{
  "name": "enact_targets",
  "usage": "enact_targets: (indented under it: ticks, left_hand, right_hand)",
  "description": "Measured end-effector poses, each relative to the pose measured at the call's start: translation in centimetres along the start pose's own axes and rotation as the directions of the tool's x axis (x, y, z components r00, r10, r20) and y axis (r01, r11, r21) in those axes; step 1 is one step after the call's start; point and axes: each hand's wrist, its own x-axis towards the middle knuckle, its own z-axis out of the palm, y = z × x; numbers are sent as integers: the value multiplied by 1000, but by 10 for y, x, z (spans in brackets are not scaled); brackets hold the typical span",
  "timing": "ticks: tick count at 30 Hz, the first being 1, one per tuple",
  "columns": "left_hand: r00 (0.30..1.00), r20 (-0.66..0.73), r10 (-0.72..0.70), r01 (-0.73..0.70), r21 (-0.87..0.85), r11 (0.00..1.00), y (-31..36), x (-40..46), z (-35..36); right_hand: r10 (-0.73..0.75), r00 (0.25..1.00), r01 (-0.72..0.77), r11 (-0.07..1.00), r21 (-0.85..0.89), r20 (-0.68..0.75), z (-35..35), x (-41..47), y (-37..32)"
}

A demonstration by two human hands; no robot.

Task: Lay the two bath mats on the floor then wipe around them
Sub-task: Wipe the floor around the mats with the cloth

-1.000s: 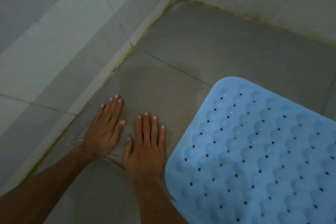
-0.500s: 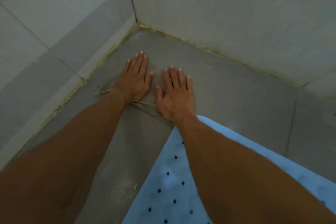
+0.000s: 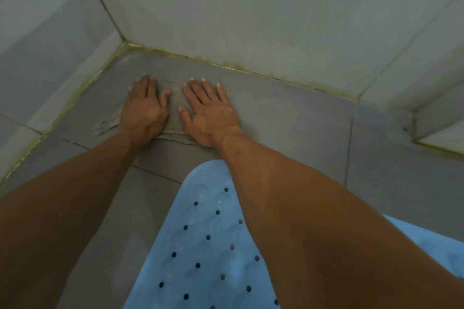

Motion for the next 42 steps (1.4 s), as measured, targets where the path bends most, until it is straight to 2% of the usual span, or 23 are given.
enact_targets:
  ticks: [6, 14, 25, 35, 42]
  left_hand:
    - [997, 72, 31, -28, -43, 999, 70, -22, 7]
    - [996, 75, 48, -45, -42, 998, 231, -78, 17]
    - [992, 111, 63, -53, -92, 994, 436, -173, 23]
    - [969, 163, 184, -151, -200, 968, 608, -254, 22]
    - [932, 209, 296, -240, -254, 937, 705, -303, 21]
  right_hand:
    - [-8, 1000, 8, 1000, 2, 9, -21, -55, 58]
    - [73, 997, -72, 996, -50, 28, -63, -169, 168]
    - [82, 993, -70, 988, -135, 85, -120, -325, 318]
    - [226, 972, -213, 964, -160, 66, -159, -467, 437]
    - [338, 940, -328, 931, -161, 42, -180, -558, 497]
